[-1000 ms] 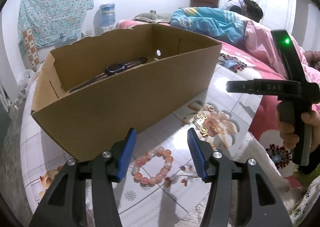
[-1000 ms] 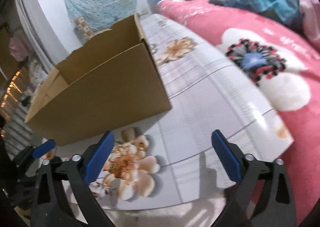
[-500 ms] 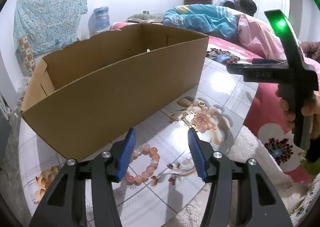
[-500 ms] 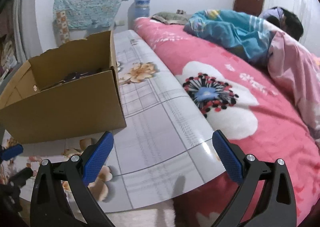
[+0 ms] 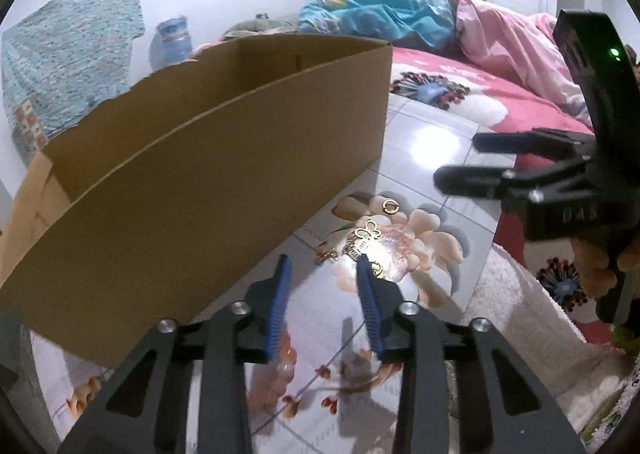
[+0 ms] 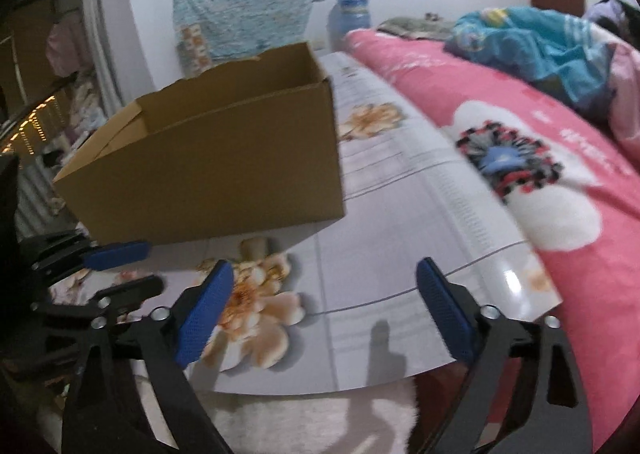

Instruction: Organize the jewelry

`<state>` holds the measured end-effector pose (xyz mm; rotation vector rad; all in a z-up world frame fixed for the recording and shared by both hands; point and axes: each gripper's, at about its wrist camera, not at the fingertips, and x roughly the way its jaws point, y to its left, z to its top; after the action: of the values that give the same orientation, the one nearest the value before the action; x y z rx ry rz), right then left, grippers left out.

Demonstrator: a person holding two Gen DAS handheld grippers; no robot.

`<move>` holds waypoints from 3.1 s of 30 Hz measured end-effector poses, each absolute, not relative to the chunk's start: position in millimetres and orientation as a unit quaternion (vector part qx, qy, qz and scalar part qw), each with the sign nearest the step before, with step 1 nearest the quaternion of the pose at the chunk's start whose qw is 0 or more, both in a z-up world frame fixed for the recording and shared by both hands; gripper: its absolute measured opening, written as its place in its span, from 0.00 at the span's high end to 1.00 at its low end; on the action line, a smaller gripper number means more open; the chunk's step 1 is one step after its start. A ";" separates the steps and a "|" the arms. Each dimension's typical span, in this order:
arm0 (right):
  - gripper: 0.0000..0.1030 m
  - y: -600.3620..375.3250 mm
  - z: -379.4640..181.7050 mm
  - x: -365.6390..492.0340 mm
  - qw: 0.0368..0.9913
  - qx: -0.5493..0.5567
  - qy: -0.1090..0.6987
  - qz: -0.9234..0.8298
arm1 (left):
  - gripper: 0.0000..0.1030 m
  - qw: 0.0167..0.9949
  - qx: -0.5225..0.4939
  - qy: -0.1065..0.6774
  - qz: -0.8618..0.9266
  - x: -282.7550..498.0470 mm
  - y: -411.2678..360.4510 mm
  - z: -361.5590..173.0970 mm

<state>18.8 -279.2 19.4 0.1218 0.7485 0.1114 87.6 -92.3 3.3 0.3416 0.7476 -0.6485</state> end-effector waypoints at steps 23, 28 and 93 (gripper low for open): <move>0.28 -270.9 3.4 28.6 0.923 0.075 0.361 0.105 | 0.96 0.828 0.189 0.399 -0.345 123.7 -115.6 -14.8; 0.29 -271.3 4.1 26.9 0.924 0.078 0.360 0.105 | 1.00 0.830 0.170 0.402 -0.348 125.7 -110.6 -12.2; 0.91 -213.2 57.2 21.9 0.942 0.015 0.297 0.157 | 1.00 0.874 0.060 0.308 -0.370 102.3 -58.6 84.0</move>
<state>21.9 -213.2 57.2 0.0307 0.6055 0.3196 102.3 -58.6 84.0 0.1243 0.6434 -0.7730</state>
